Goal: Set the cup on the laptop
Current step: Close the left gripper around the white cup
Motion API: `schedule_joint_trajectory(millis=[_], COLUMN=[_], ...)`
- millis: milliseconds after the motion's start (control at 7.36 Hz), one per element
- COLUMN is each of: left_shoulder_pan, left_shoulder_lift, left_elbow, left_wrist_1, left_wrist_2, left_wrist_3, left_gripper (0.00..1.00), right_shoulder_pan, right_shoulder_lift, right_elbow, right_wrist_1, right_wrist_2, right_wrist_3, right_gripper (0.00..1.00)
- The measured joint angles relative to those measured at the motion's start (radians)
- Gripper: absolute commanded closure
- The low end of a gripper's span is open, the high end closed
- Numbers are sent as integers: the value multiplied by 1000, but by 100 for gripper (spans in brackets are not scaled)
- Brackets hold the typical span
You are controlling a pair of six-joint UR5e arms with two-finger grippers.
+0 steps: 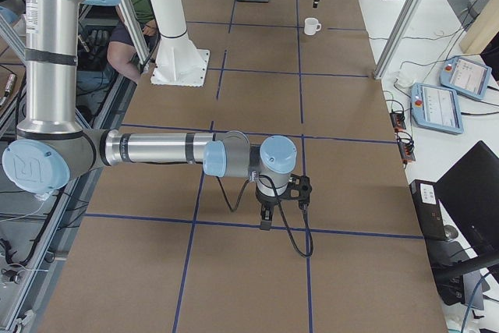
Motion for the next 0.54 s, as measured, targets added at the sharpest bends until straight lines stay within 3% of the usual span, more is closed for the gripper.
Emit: schedule_joint_trajectory(millis=[544], left_shoulder_pan=[69], left_shoulder_lift=[-66], left_elbow=[213], left_wrist_1=[-186], left_wrist_2=[114], left_wrist_3=[-65], left_gripper=[0], right_shoulder_pan=[0], right_shoulder_lift=[0], right_elbow=[0], right_wrist_1=[0], right_wrist_2=[0], right_wrist_3=[0], right_gripper=[0])
